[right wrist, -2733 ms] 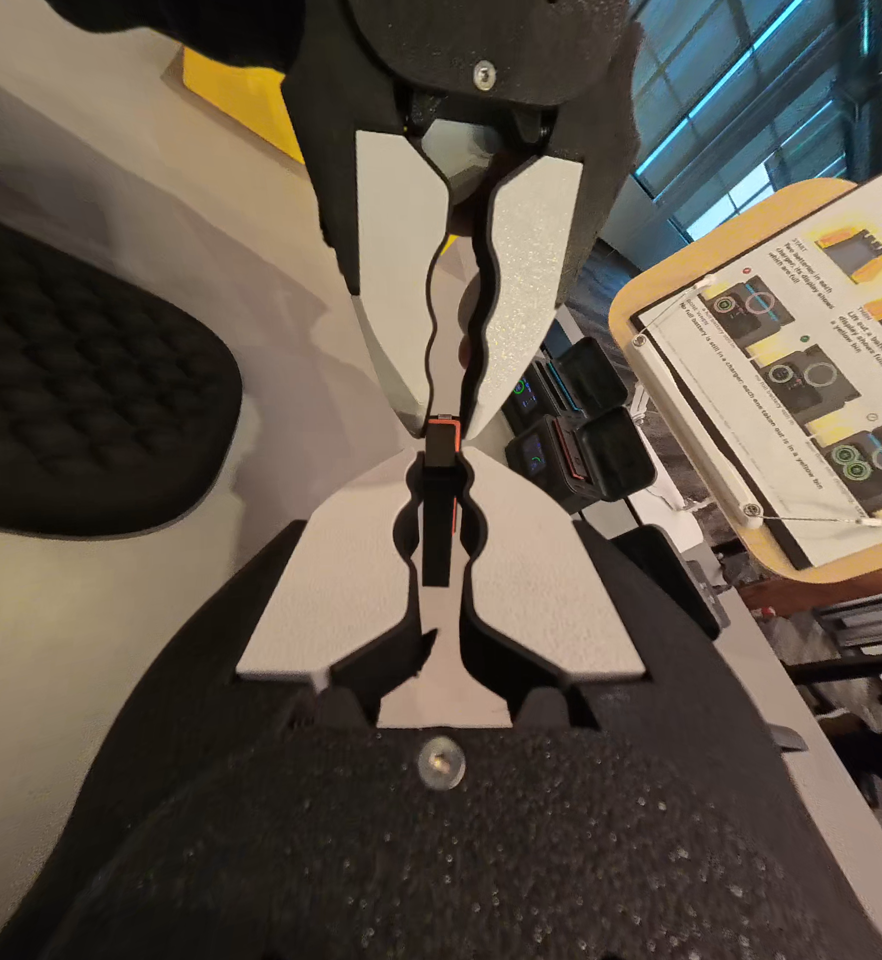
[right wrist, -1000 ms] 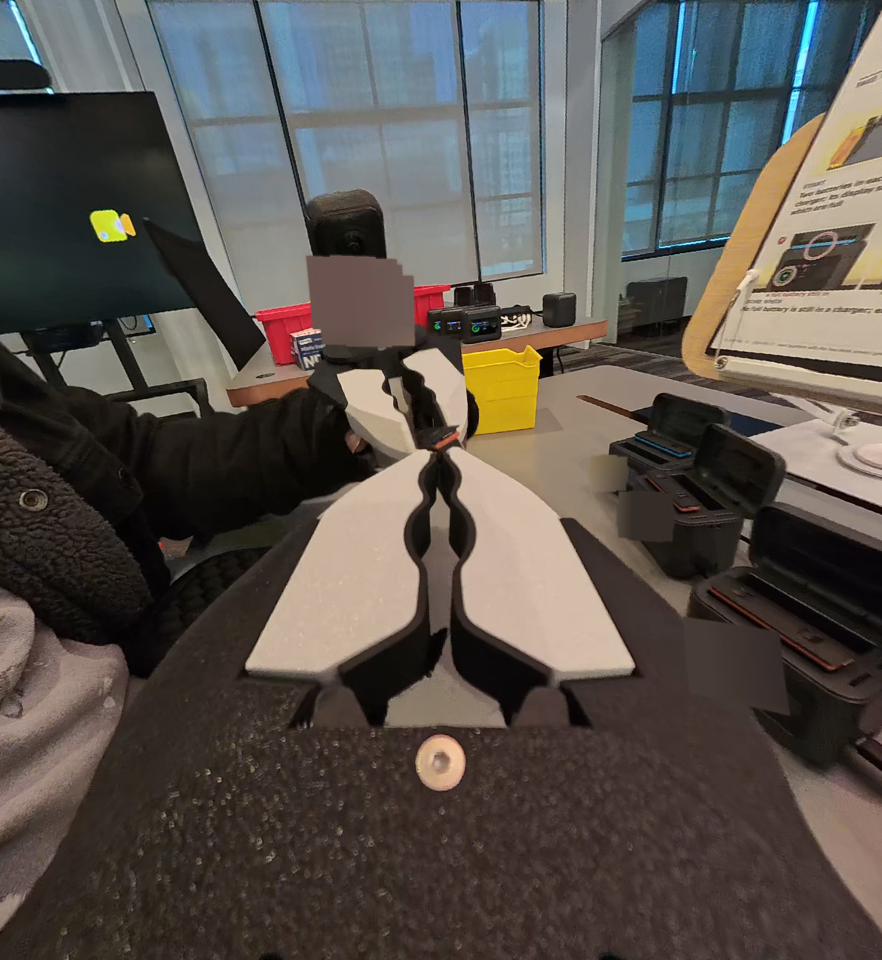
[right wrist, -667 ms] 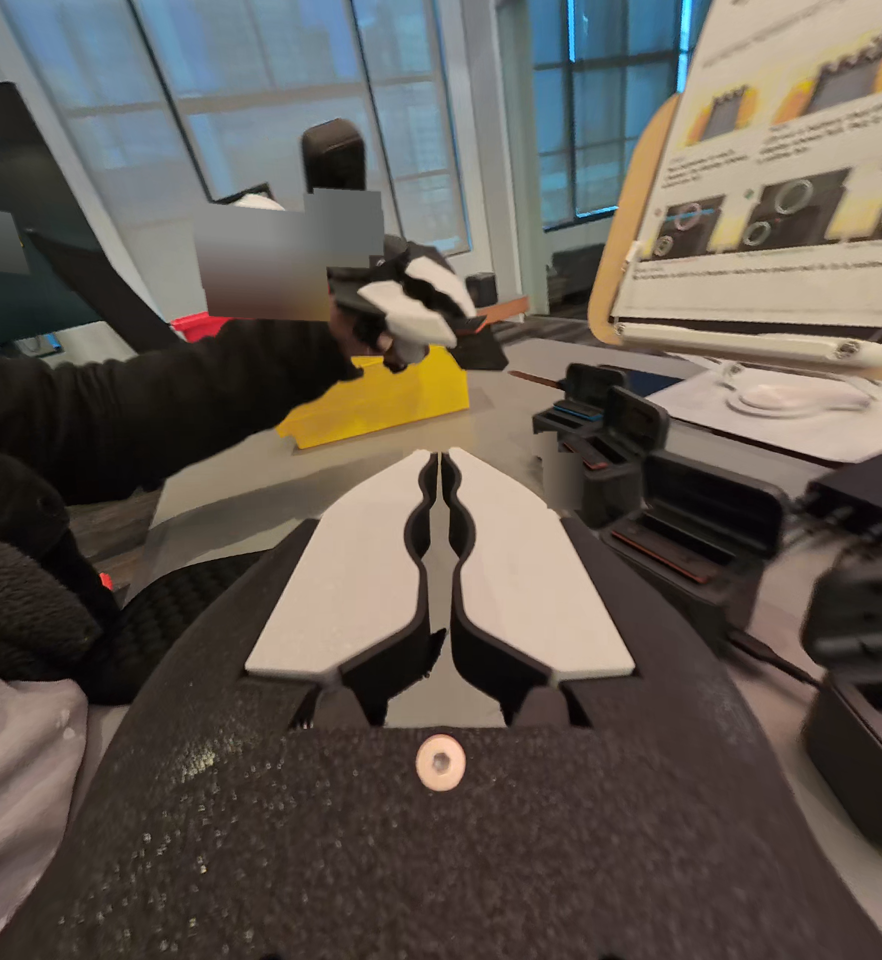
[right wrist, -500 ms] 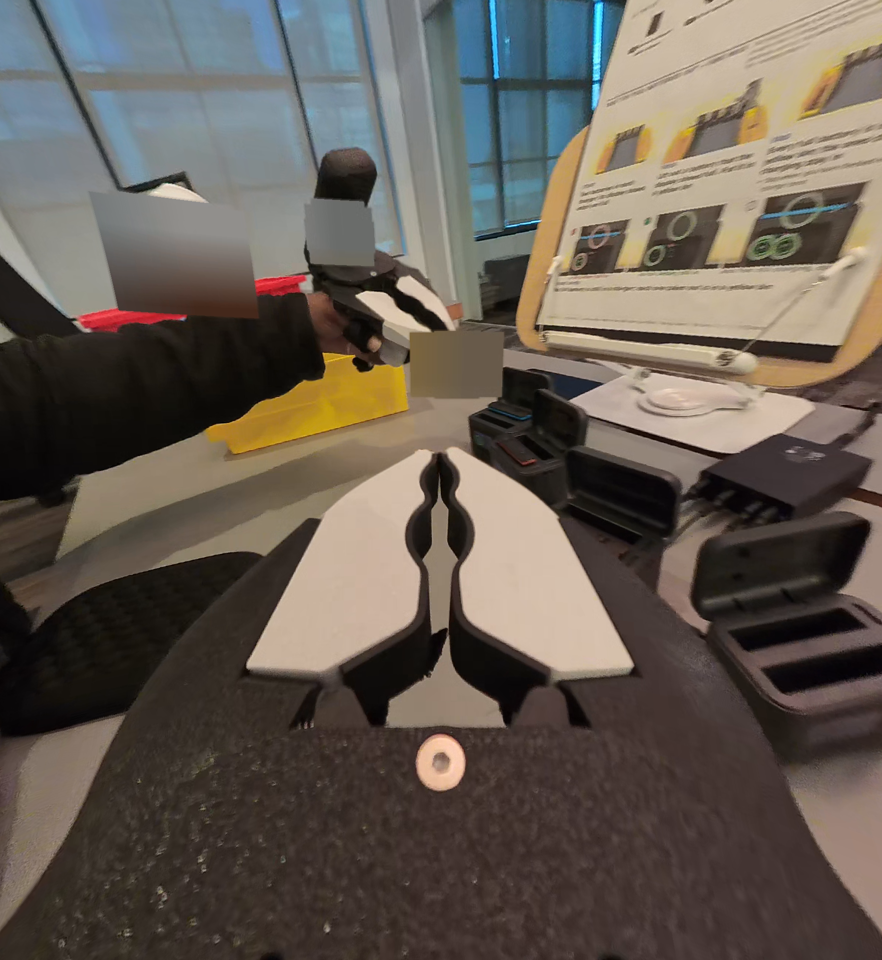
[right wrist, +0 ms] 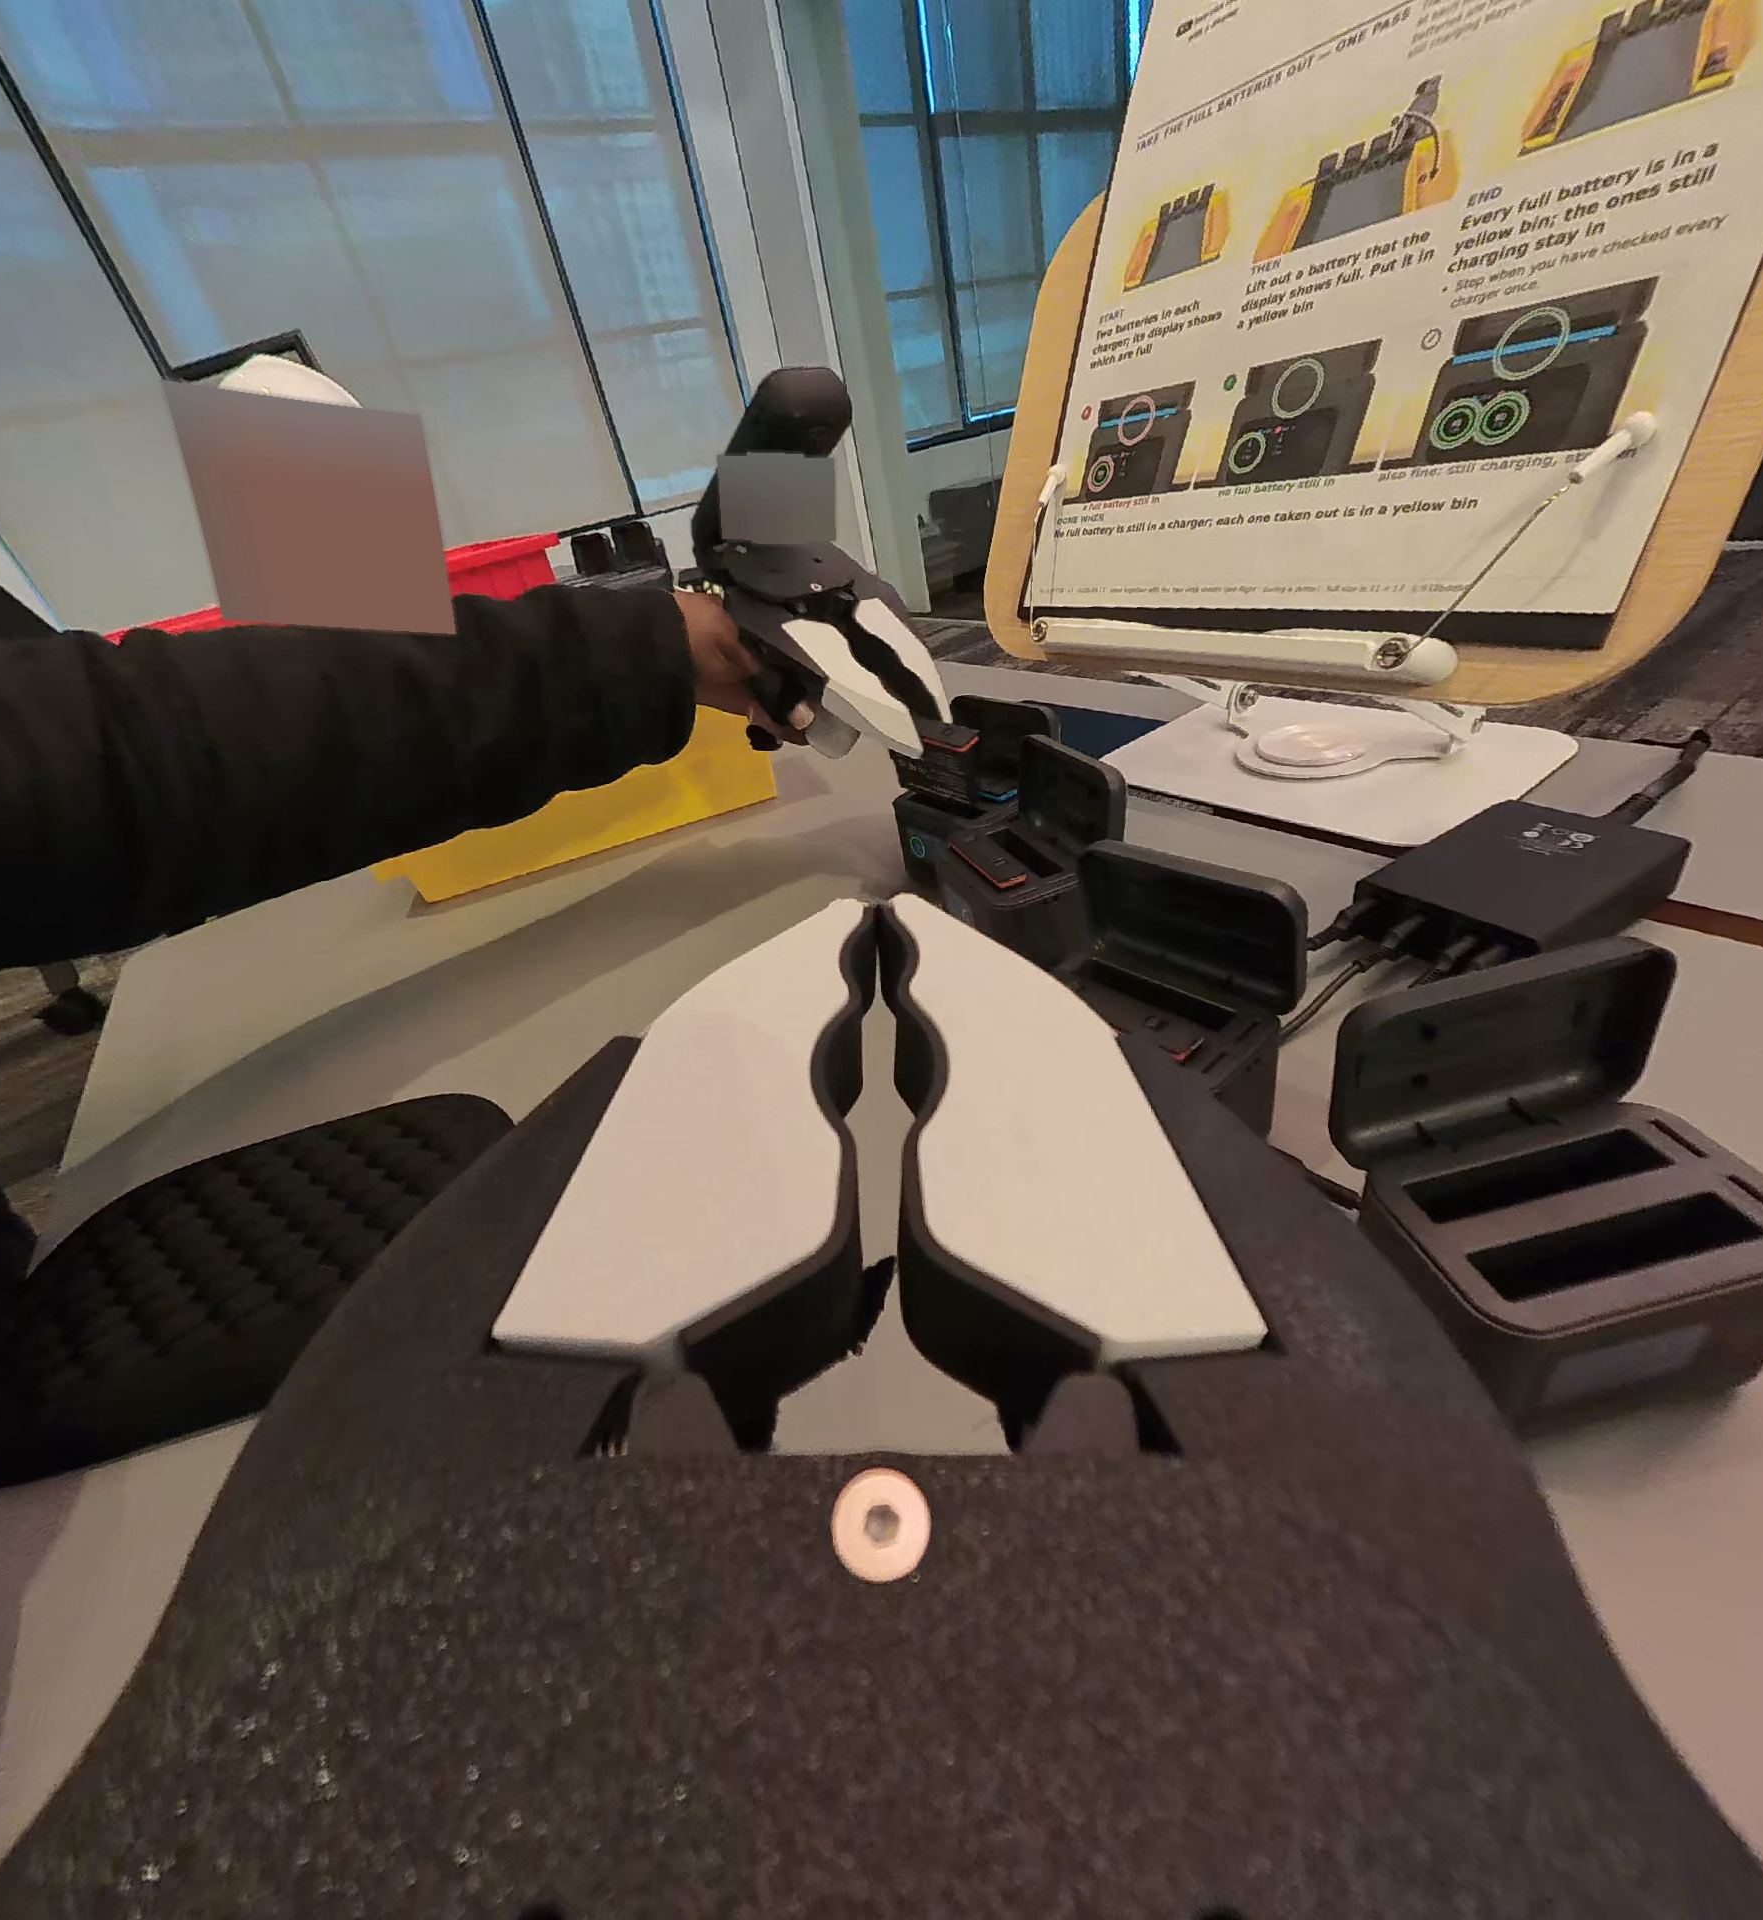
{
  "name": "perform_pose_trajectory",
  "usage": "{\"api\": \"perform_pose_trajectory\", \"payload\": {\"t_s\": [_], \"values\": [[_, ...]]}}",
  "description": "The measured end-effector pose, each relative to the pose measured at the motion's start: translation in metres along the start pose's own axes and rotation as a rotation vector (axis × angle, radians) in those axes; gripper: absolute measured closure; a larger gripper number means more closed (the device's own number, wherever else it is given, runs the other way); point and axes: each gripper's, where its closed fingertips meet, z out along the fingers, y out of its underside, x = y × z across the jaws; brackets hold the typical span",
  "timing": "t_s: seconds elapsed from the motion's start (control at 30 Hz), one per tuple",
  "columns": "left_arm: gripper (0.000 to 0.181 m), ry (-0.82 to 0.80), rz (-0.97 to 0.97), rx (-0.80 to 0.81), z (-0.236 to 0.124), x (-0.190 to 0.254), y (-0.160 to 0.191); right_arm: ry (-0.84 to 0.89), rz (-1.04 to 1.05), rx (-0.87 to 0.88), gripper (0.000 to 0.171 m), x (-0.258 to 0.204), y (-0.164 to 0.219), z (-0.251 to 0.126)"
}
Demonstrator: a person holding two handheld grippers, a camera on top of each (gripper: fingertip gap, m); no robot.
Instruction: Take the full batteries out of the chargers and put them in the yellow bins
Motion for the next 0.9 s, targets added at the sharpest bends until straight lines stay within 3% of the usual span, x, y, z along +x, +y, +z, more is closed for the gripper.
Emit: {"api": "perform_pose_trajectory", "payload": {"t_s": [0.43,0.9], "values": [[0.166,0.105,0.012,-0.007,0.003,0.001,0.009,-0.004,0.023,-0.019,0.171,0.003,0.007,0.002],[0.166,0.049,0.028,-0.052,0.013,-0.003,0.017,-0.002,0.012,-0.033,0.171,0.003,0.01,0.003]]}}
